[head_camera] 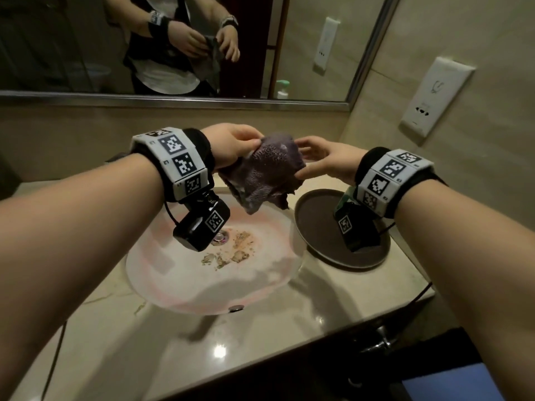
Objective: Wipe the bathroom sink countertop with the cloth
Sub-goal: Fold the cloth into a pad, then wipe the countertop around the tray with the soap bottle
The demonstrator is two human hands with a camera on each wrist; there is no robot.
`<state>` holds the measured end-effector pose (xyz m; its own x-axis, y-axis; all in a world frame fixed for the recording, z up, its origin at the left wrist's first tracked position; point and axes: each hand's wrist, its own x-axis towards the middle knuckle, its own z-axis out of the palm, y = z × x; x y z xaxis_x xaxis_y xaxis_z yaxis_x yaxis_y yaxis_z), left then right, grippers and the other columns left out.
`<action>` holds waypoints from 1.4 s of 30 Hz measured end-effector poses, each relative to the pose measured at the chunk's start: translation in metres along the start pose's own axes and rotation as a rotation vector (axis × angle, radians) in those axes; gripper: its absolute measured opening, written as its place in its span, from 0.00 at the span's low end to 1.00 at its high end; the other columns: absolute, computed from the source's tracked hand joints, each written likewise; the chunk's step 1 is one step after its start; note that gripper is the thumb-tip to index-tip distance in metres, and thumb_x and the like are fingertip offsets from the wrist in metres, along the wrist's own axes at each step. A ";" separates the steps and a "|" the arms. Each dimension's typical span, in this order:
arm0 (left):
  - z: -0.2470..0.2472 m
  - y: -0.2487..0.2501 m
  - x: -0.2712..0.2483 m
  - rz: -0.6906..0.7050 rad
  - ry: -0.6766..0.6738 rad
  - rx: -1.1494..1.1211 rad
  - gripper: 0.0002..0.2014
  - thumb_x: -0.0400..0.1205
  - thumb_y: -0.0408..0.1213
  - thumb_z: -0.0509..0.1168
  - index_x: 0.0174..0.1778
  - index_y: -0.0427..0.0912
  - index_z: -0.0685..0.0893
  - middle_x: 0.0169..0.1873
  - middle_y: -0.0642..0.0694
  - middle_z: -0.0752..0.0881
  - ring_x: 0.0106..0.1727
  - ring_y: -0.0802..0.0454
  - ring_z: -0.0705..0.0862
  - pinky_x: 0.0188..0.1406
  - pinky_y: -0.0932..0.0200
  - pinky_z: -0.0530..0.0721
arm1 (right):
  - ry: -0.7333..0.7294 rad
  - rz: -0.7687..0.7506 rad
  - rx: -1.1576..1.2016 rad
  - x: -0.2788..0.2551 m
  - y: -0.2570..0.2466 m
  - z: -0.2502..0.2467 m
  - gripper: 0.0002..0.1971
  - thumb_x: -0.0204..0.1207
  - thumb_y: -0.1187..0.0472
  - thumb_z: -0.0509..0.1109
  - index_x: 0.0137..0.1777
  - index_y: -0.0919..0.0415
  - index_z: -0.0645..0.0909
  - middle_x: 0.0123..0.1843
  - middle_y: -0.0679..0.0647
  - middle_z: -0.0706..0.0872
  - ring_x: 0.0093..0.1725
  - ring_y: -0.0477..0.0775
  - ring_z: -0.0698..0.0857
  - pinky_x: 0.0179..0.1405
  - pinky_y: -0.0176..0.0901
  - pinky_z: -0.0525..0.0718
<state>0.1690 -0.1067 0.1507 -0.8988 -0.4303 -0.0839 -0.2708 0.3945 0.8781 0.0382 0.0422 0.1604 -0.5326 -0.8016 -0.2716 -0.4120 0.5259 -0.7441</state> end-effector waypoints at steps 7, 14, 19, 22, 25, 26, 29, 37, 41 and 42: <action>0.003 0.010 0.008 0.099 0.022 0.322 0.12 0.86 0.37 0.59 0.63 0.47 0.83 0.48 0.49 0.81 0.49 0.55 0.78 0.48 0.66 0.76 | -0.022 0.019 -0.015 -0.002 -0.001 0.005 0.17 0.78 0.70 0.68 0.67 0.70 0.77 0.59 0.65 0.84 0.57 0.61 0.84 0.64 0.58 0.83; 0.010 0.009 0.020 -0.032 0.109 0.101 0.14 0.84 0.29 0.61 0.64 0.39 0.84 0.33 0.49 0.84 0.20 0.65 0.83 0.23 0.72 0.79 | 0.107 -0.029 -0.108 0.005 0.004 0.011 0.12 0.75 0.64 0.71 0.34 0.51 0.74 0.39 0.50 0.81 0.48 0.54 0.80 0.58 0.55 0.80; 0.018 0.015 0.038 -0.143 0.080 -0.139 0.10 0.84 0.27 0.57 0.43 0.38 0.84 0.34 0.43 0.83 0.31 0.53 0.83 0.42 0.61 0.84 | 0.038 -0.064 -0.103 0.014 0.017 0.004 0.10 0.77 0.63 0.70 0.36 0.49 0.76 0.44 0.51 0.83 0.51 0.53 0.80 0.64 0.53 0.78; 0.027 0.023 0.052 -0.121 0.050 -0.193 0.10 0.84 0.38 0.62 0.38 0.42 0.80 0.34 0.44 0.81 0.33 0.54 0.80 0.42 0.62 0.83 | -0.105 -0.085 0.017 0.022 0.028 -0.019 0.07 0.80 0.63 0.67 0.42 0.51 0.81 0.45 0.50 0.85 0.53 0.51 0.81 0.58 0.45 0.75; 0.038 0.032 0.070 -0.091 0.042 -0.009 0.03 0.80 0.32 0.68 0.43 0.45 0.83 0.40 0.47 0.84 0.38 0.56 0.82 0.43 0.64 0.83 | -0.088 -0.050 0.044 0.034 0.042 -0.056 0.06 0.82 0.62 0.63 0.51 0.55 0.82 0.57 0.54 0.88 0.52 0.50 0.85 0.52 0.40 0.80; 0.042 0.033 0.079 -0.083 0.043 0.061 0.08 0.79 0.28 0.67 0.45 0.46 0.84 0.41 0.48 0.84 0.40 0.56 0.82 0.43 0.63 0.82 | -0.040 -0.031 0.007 0.040 0.047 -0.069 0.06 0.82 0.62 0.64 0.54 0.56 0.82 0.62 0.56 0.86 0.48 0.49 0.86 0.48 0.39 0.80; 0.057 0.044 0.101 -0.054 0.060 0.199 0.18 0.77 0.20 0.62 0.47 0.50 0.84 0.39 0.53 0.83 0.39 0.56 0.81 0.40 0.62 0.81 | 0.026 -0.016 -0.196 0.059 0.056 -0.104 0.19 0.80 0.64 0.67 0.71 0.55 0.74 0.71 0.56 0.80 0.43 0.47 0.84 0.45 0.39 0.82; 0.100 0.076 0.159 0.034 0.152 0.199 0.17 0.78 0.17 0.60 0.53 0.45 0.74 0.39 0.52 0.80 0.44 0.53 0.82 0.39 0.69 0.83 | -0.014 -0.109 -0.437 0.093 0.080 -0.151 0.19 0.79 0.61 0.69 0.69 0.53 0.76 0.65 0.49 0.81 0.38 0.44 0.83 0.34 0.31 0.80; 0.106 0.081 0.183 0.042 0.158 0.150 0.17 0.80 0.17 0.57 0.57 0.42 0.74 0.36 0.54 0.78 0.44 0.55 0.80 0.25 0.80 0.77 | -0.043 -0.091 -0.452 0.113 0.090 -0.168 0.08 0.79 0.59 0.70 0.39 0.49 0.76 0.42 0.48 0.85 0.32 0.40 0.81 0.29 0.31 0.76; 0.106 0.081 0.189 0.039 0.178 0.157 0.17 0.81 0.18 0.58 0.58 0.43 0.76 0.38 0.53 0.79 0.46 0.55 0.79 0.27 0.78 0.78 | -0.037 -0.083 -0.462 0.118 0.090 -0.172 0.10 0.79 0.59 0.69 0.37 0.47 0.74 0.38 0.46 0.84 0.32 0.40 0.80 0.28 0.30 0.75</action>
<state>-0.0597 -0.0698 0.1559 -0.8384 -0.5433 0.0449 -0.3001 0.5288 0.7940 -0.1893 0.0443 0.1663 -0.4603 -0.8516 -0.2508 -0.7425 0.5242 -0.4171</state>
